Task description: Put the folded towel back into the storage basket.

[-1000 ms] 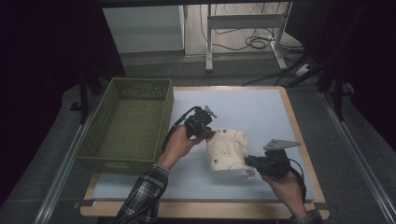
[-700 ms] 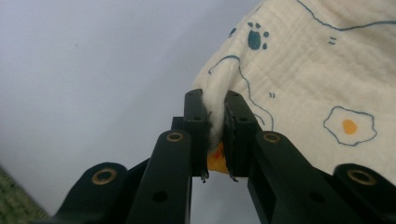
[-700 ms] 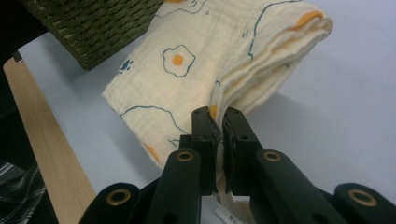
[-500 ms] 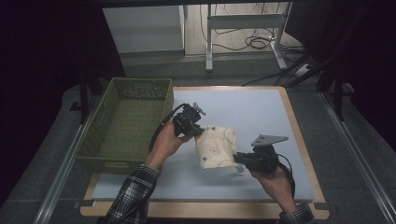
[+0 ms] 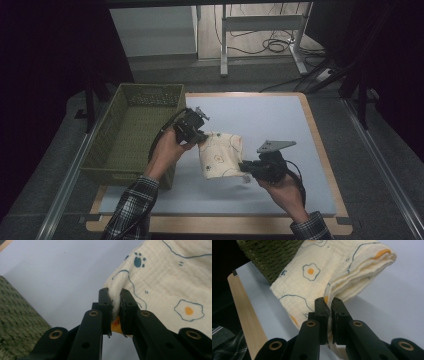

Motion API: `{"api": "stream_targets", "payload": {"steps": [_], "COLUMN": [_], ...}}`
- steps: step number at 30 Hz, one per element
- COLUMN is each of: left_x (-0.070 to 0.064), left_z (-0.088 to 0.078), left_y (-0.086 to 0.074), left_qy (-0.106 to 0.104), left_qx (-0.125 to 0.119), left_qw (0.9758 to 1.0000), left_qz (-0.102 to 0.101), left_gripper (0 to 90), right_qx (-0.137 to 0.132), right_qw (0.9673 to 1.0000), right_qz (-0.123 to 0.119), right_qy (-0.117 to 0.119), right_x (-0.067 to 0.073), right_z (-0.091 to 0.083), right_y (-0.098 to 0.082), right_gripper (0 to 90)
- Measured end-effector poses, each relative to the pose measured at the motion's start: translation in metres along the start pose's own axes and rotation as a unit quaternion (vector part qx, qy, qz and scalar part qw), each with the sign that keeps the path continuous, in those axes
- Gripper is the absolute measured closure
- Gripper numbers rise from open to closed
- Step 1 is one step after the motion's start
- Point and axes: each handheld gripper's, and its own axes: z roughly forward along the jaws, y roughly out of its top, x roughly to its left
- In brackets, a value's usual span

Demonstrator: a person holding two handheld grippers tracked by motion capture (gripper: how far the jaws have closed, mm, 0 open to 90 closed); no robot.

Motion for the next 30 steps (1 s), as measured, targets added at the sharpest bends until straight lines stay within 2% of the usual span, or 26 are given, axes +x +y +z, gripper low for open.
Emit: {"api": "stream_targets", "payload": {"steps": [10, 18, 21, 24, 30], "left_x": [0.007, 0.015, 0.018, 0.021, 0.028], "left_z": [-0.012, -0.033, -0.043, -0.05, -0.062], "left_y": [-0.004, -0.002, -0.003, -0.004, -0.009], "left_qy": [0.006, 0.017, 0.022, 0.025, 0.032], "left_qx": [0.005, 0.0, -0.004, -0.009, -0.005], "left_qw": [1.0, 0.9999, 0.9998, 0.9996, 0.9994], "left_qz": [0.001, 0.003, 0.0, -0.006, -0.011], "left_gripper": [81.5, 81.4, 81.4, 81.4, 81.2], "right_qx": [0.0, -0.004, -0.008, -0.009, -0.01], "right_qw": [0.9999, 0.9998, 0.9996, 0.9995, 0.9991], "right_qz": [-0.001, -0.014, -0.021, -0.022, -0.029], "right_qy": [0.01, 0.014, 0.018, 0.021, 0.027], "right_x": [0.005, 0.014, 0.019, 0.02, 0.027], "right_z": [0.005, 0.003, 0.001, 0.001, 0.006], "right_y": [0.012, 0.031, 0.042, 0.046, 0.061], "right_gripper": [84.3, 84.3, 84.3, 84.3, 84.3]}}
